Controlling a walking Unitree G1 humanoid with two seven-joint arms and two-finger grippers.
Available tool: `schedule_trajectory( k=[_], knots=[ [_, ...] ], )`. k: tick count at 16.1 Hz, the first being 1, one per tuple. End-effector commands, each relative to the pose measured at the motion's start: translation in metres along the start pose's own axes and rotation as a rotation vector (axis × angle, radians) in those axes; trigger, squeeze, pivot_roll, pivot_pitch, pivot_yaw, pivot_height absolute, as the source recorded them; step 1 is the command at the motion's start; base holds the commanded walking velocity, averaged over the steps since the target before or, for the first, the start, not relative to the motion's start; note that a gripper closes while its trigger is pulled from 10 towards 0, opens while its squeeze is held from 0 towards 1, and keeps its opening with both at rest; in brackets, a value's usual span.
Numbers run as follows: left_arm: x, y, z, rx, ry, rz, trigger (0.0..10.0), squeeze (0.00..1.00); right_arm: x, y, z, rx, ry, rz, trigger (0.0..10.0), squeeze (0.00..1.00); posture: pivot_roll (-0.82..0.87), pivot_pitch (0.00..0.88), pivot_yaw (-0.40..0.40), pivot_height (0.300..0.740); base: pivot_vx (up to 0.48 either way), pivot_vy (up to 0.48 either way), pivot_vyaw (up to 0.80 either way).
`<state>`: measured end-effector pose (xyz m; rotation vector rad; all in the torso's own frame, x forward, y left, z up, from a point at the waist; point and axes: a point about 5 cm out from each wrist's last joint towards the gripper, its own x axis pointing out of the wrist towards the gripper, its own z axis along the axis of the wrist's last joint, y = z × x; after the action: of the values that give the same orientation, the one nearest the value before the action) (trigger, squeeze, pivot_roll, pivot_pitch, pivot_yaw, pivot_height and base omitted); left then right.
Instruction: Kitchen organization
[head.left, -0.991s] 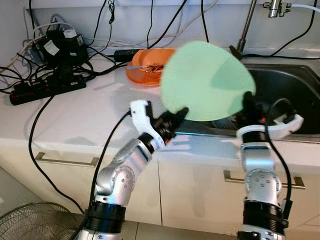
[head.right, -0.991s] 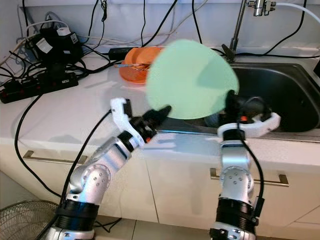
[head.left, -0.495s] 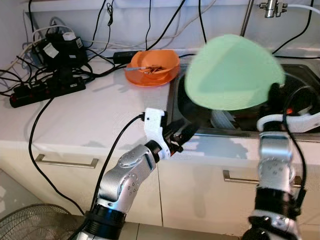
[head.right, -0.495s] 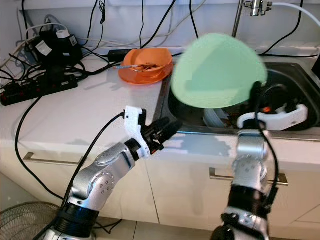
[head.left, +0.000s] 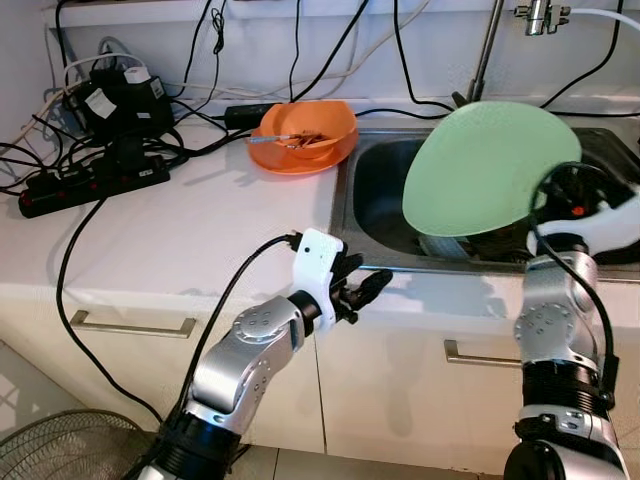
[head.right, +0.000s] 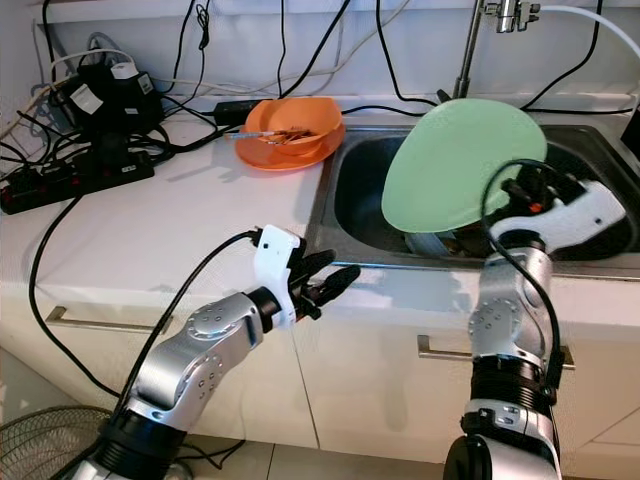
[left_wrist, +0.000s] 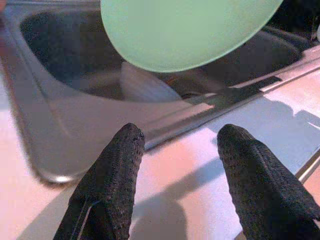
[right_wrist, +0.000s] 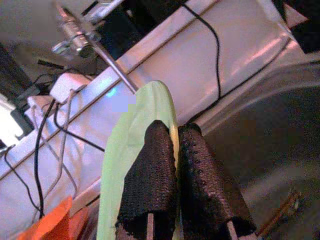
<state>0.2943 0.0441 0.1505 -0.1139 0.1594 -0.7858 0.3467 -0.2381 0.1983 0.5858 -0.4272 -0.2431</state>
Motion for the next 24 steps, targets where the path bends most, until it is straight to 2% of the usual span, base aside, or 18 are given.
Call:
schedule_trajectory(
  k=[1, 9, 15, 24],
  knots=[
    [-0.003, -0.001, 0.0, 0.025, 0.012, 0.004, 10.0, 0.0, 0.009, 0.018, 0.006, -0.041, -0.046, 0.077, 10.0, 0.0, 0.04, 0.0, 0.077, 0.74, 0.0, 0.0, 0.0],
    [-0.006, 0.0, 0.001, 0.053, 0.019, 0.02, 10.0, 0.0, 0.021, 0.037, -0.017, -0.286, 0.01, 0.209, 10.0, 0.0, 0.06, 0.0, 0.064, 0.74, 0.0, 0.0, 0.0],
    [-0.008, -0.001, 0.003, 0.064, 0.018, 0.03, 10.0, 0.0, 0.021, 0.047, -0.037, -0.343, 0.071, 0.268, 10.0, 0.0, 0.08, 0.003, 0.055, 0.74, 0.0, 0.0, 0.0],
    [-0.009, -0.002, 0.002, 0.077, 0.028, 0.03, 10.0, 0.0, 0.003, 0.053, -0.072, -0.381, 0.198, 0.344, 10.0, 0.0, 0.09, 0.002, 0.055, 0.74, 0.0, 0.0, 0.0]
  ],
)
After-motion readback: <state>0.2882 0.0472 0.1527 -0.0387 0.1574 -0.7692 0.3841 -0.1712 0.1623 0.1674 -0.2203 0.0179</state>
